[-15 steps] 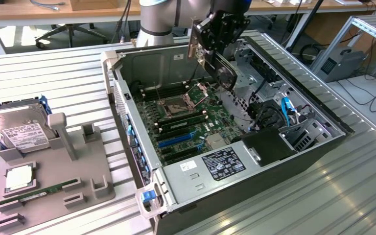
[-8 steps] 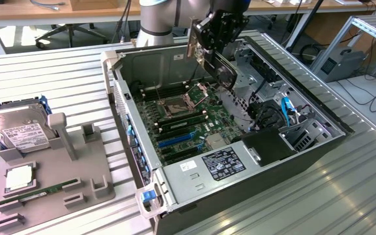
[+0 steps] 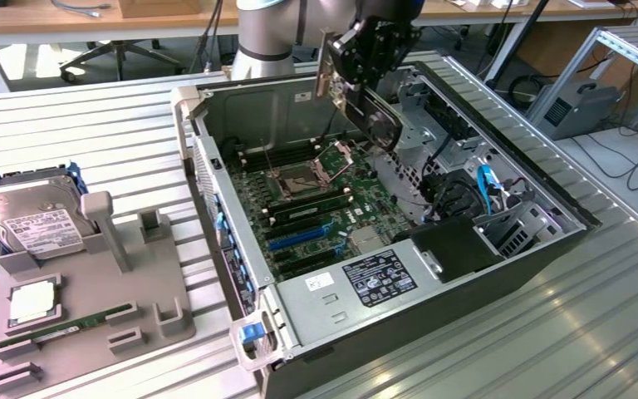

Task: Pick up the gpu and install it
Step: 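Insert the gpu into the slot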

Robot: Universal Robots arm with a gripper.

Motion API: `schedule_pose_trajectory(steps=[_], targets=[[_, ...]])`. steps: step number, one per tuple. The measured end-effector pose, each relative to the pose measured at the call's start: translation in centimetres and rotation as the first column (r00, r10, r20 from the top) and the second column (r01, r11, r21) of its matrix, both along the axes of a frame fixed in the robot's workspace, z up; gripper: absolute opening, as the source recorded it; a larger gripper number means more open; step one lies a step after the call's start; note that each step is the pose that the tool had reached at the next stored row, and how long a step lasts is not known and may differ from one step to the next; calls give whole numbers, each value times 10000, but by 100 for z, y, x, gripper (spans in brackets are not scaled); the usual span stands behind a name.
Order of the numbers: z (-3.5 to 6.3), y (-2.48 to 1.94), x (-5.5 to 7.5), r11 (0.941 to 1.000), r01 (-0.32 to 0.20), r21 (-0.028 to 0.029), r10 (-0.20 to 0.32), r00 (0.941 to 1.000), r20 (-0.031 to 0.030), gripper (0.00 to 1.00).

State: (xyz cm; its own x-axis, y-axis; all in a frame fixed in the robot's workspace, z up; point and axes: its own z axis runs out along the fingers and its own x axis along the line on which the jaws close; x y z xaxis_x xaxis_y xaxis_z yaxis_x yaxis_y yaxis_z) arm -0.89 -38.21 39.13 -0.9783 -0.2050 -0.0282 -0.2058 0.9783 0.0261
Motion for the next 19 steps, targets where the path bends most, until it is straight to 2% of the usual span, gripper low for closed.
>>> schedule_pose_trajectory(steps=[19], targets=[[0, 49, 0, 9989, -466, 1, 466, 9989, 0, 27]])
